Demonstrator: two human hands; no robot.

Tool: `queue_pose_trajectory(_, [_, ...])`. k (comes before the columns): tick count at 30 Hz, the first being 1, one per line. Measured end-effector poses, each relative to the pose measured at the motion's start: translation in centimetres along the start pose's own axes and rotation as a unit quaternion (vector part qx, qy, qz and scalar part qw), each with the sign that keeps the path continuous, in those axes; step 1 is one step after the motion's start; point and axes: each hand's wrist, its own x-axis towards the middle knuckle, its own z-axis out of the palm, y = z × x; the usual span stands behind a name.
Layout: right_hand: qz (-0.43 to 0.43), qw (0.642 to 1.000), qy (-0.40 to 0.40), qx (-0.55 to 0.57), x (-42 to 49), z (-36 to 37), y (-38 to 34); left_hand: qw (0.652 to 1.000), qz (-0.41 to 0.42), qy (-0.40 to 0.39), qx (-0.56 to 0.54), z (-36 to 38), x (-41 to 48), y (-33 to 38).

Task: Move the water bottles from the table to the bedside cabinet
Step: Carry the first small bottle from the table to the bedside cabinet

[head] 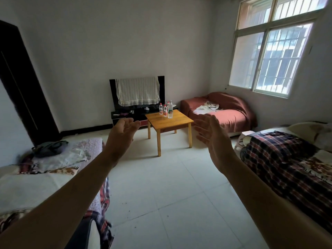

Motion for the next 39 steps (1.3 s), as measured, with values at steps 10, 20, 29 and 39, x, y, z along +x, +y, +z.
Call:
queue_pose_trajectory(10, [0.010, 1.000, -0.012, -0.025, 12.8, 0.7, 5.3, 1.000, -0.002, 0.008, -0.022, 3.9, 11.9, -5.6])
queue_pose_trajectory(20, [0.008, 1.000, -0.009, -0.021, 27.9, 5.9, 10.0, 0.999, 0.012, 0.007, -0.033, 3.5, 28.1, -10.8])
queue_pose_trajectory(29, [0.024, 0.999, -0.011, -0.036, 37.8, 8.2, 15.4, 0.998, -0.027, -0.004, -0.050, 5.7, 37.6, -16.9])
queue_pose_trajectory(39, [0.020, 1.000, -0.010, -0.017, 52.3, 6.4, 21.5, 0.999, -0.021, -0.004, -0.039, 12.7, 50.9, -21.3])
